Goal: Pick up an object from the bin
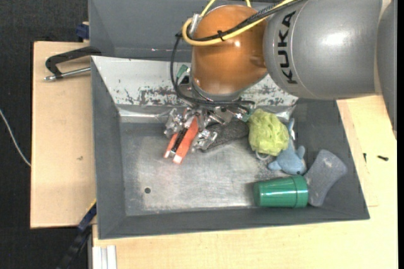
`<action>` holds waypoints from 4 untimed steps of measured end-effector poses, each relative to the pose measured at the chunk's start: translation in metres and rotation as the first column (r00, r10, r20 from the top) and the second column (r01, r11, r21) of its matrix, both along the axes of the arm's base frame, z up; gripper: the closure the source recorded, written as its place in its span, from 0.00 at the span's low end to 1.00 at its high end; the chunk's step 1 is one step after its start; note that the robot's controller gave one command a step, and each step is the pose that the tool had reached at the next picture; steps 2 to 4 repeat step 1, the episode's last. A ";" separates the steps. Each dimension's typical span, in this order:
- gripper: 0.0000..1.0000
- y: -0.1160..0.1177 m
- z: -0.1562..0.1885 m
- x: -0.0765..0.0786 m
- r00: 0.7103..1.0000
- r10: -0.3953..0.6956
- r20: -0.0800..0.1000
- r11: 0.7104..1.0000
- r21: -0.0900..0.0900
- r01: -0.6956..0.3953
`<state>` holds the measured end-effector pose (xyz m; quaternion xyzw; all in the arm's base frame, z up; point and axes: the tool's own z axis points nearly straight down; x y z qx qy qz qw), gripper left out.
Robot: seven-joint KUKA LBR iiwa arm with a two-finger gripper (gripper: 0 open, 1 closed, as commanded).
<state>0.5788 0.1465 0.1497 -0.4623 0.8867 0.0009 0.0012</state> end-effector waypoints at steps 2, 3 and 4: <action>1.00 0.000 0.014 0.000 1.000 -0.001 0.001 1.000 0.000 0.001; 1.00 0.000 0.014 0.000 1.000 -0.001 0.001 1.000 0.000 0.001; 1.00 0.000 0.014 0.000 1.000 -0.001 0.001 1.000 0.000 0.001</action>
Offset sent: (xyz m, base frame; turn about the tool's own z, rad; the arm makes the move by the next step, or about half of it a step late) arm -0.0001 0.0000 0.0181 0.0000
